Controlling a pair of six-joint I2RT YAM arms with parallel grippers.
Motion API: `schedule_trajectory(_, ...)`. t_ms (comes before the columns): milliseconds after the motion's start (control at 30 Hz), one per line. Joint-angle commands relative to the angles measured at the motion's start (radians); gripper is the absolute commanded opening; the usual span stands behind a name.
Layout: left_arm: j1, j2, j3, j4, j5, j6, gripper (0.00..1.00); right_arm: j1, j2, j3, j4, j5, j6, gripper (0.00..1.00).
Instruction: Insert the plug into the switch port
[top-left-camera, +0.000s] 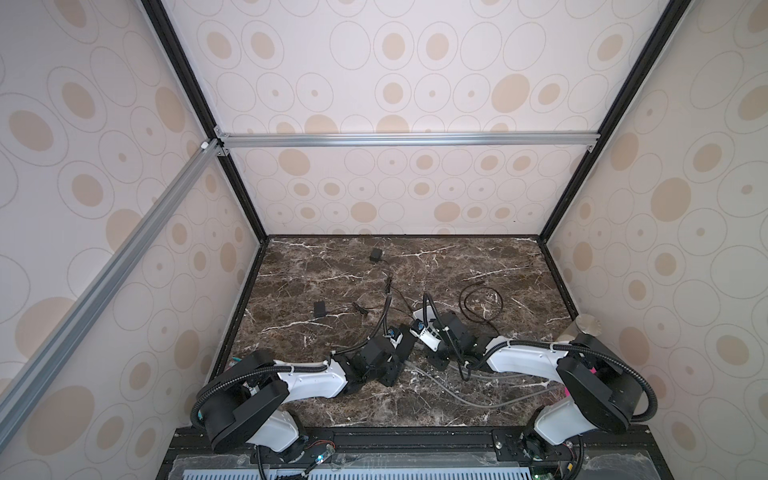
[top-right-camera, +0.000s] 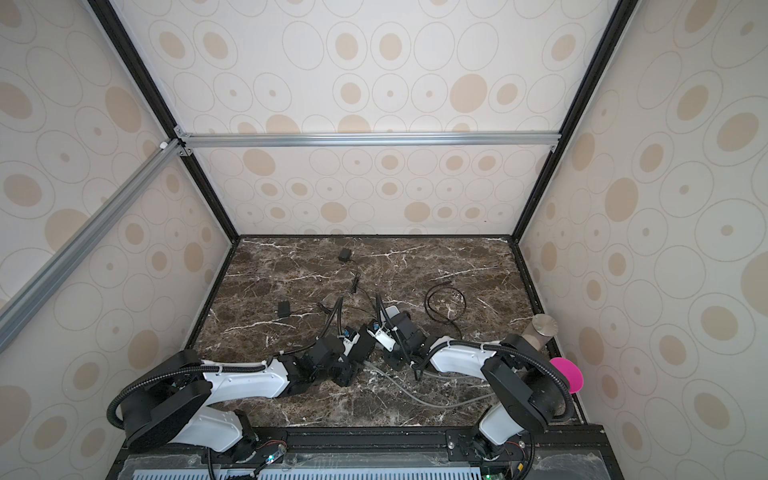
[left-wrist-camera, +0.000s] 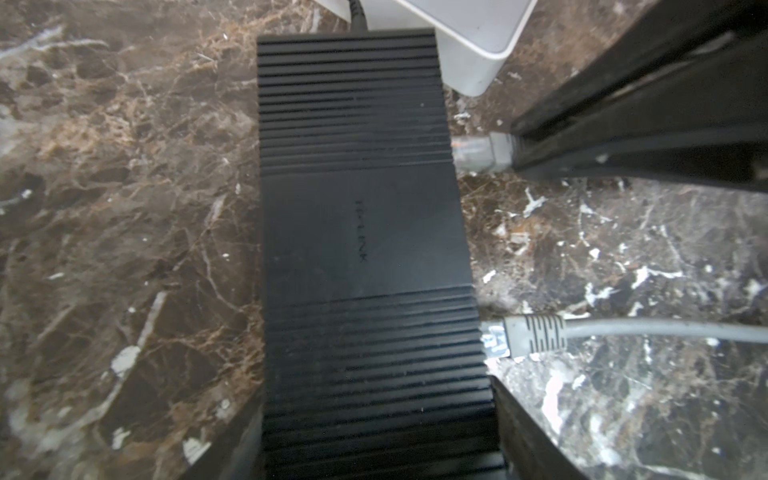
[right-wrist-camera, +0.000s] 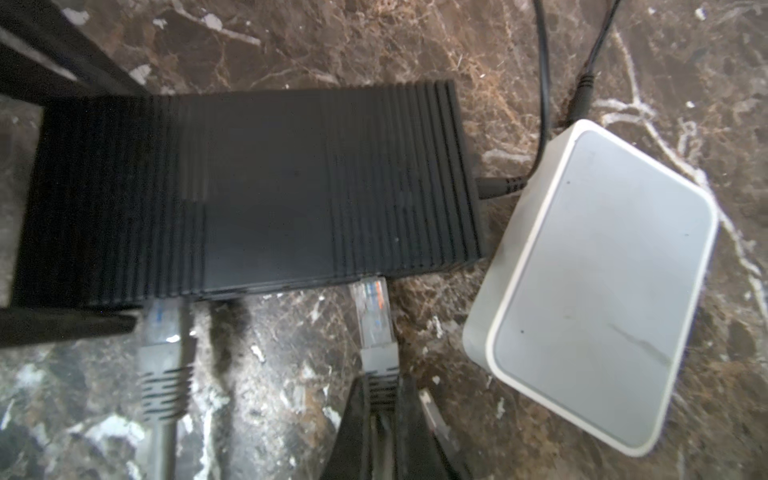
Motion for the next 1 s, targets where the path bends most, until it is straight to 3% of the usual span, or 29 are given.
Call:
schedule_trajectory(0,-0.037,0.026,-0.07,-0.14,0.112,-0.067,0.46,-0.001,-0.023,-0.005,0.032,0.011,0.007,0.0)
schedule_trajectory(433,-0.058,-0.039,-0.114,-0.19,0.082,-0.155,0.45,0.002,-0.008,-0.013,0.038,-0.065,0.043,0.0)
schedule_trajectory(700,-0.101,-0.085,-0.175,-0.19,0.073,-0.245,0.45,0.056,-0.003,-0.048,0.074,-0.088,0.069,0.0)
schedule_trajectory(967,-0.166,0.026,-0.104,-0.265,-0.023,-0.275,0.48,0.117,-0.018,-0.037,0.025,-0.01,0.095,0.0)
